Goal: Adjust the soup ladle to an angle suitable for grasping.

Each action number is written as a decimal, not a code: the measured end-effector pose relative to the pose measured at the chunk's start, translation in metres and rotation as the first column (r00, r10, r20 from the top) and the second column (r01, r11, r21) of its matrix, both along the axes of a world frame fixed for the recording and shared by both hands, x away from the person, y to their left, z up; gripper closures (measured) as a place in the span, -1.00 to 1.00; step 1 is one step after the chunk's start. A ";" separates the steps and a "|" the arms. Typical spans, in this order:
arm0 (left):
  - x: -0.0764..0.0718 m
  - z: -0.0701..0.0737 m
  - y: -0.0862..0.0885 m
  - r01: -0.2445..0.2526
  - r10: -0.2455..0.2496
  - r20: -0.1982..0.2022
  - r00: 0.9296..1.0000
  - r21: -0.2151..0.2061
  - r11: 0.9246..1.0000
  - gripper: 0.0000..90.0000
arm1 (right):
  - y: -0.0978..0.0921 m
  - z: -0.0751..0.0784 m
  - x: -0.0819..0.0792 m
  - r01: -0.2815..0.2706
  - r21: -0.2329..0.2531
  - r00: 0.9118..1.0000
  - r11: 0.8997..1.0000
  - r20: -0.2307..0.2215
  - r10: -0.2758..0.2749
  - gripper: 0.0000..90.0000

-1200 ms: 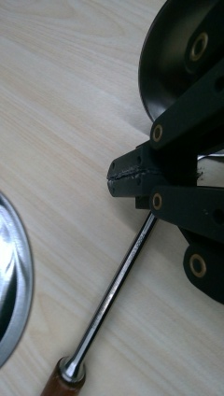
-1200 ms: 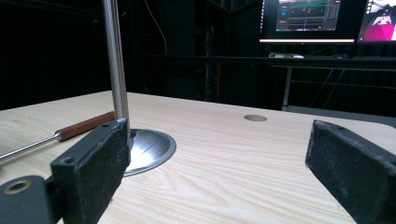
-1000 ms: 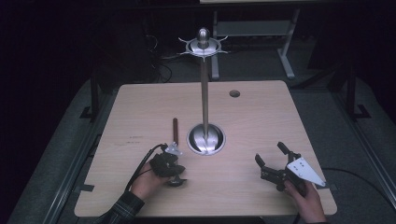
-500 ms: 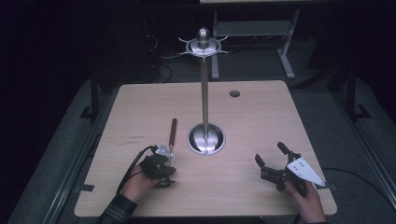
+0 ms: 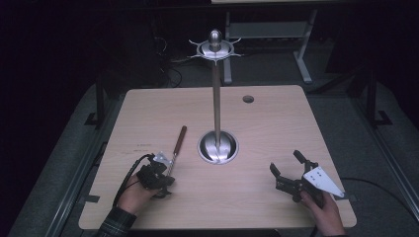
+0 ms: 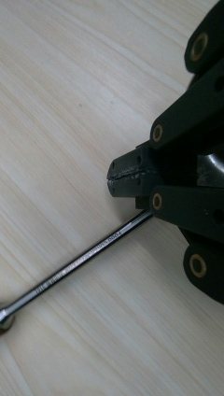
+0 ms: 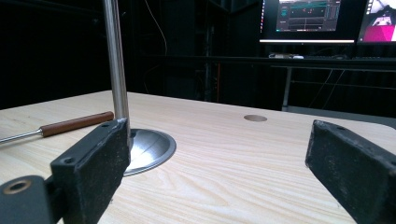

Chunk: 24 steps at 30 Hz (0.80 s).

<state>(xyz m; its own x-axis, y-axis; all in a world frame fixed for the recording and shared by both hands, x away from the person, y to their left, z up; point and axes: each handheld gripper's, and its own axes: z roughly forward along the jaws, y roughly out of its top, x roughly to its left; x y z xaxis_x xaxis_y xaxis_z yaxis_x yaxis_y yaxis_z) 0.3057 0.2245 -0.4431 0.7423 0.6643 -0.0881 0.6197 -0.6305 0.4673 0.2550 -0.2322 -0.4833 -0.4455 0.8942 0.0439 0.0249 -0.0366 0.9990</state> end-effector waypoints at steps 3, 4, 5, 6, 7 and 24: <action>-0.001 0.002 0.007 -0.022 0.022 0.000 1.000 0.003 1.000 1.00 | 0.000 0.000 0.000 0.000 -0.001 1.000 1.000 0.000 0.000 -0.86; -0.001 0.002 0.010 -0.031 0.031 0.001 1.000 0.001 1.000 1.00 | 0.000 0.000 0.000 0.000 0.000 1.000 1.000 -0.001 0.000 -0.86; 0.000 0.003 0.013 -0.027 0.027 0.003 1.000 0.010 1.000 1.00 | 0.000 0.000 0.000 0.000 -0.001 1.000 1.000 0.000 0.000 -0.86; 0.000 0.003 0.013 -0.027 0.027 0.003 1.000 0.010 1.000 1.00 | 0.000 0.000 0.000 0.000 0.000 1.000 1.000 0.000 0.000 -0.86; 0.001 0.003 0.018 -0.047 0.047 0.006 0.999 0.009 0.999 1.00 | 0.000 0.000 0.000 0.000 0.000 1.000 1.000 0.000 0.000 -0.86; 0.008 0.010 0.052 -0.149 0.145 0.063 0.987 0.052 0.987 1.00 | 0.000 0.000 0.000 -0.001 0.000 1.000 1.000 -0.001 0.001 -0.86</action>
<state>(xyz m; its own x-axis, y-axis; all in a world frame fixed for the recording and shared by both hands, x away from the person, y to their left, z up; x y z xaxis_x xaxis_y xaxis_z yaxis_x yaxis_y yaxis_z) 0.3138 0.2770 -0.4332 0.6389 0.7693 -0.0068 0.6804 -0.5609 0.4717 0.2549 -0.2320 -0.4833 -0.4460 0.8939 0.0442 0.0255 -0.0366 0.9990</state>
